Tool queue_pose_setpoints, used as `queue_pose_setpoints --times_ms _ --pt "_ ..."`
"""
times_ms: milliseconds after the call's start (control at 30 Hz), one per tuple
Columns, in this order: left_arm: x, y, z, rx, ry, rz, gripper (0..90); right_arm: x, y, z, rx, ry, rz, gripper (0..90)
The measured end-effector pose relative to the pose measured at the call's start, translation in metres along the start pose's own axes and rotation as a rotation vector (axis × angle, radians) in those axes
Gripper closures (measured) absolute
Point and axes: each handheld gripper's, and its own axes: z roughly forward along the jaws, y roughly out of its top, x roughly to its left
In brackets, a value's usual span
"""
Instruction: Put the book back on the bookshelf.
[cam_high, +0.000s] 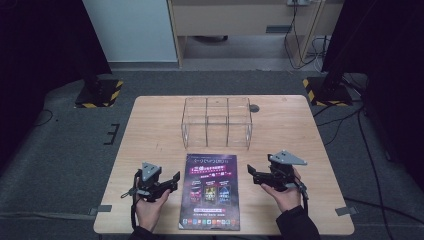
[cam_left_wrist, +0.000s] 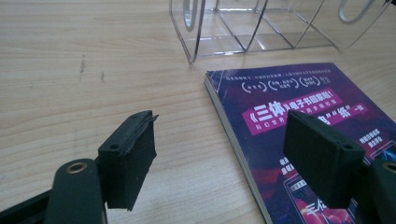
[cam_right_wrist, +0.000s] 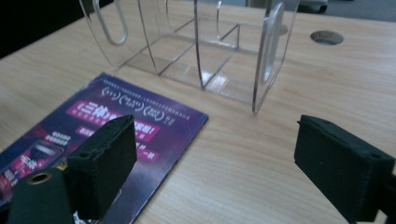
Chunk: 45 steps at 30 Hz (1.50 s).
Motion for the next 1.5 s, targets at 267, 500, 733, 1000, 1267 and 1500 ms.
queue_pose_setpoints --times_ms 267,500,733,1000,1267,1500 --pt "-0.012 -0.006 0.01 0.039 -0.028 0.018 25.6 0.011 -0.011 0.01 0.04 0.02 -0.014 12.4" --pt "-0.018 -0.011 0.021 0.079 -0.036 0.036 26.5 0.018 -0.016 0.015 0.061 0.045 -0.018 12.5" --pt "-0.022 -0.016 0.031 0.114 -0.059 0.024 29.2 0.025 -0.021 0.022 0.087 0.073 -0.036 14.0" --pt "-0.027 -0.019 0.04 0.14 -0.062 0.023 33.2 0.037 -0.03 0.032 0.131 0.108 -0.046 15.5" --pt "-0.031 -0.022 0.046 0.166 -0.077 0.015 35.5 0.043 -0.039 0.04 0.165 0.14 -0.025 18.9" --pt "-0.034 -0.022 0.049 0.16 -0.077 0.021 36.4 0.052 -0.045 0.048 0.218 0.163 -0.058 21.9"
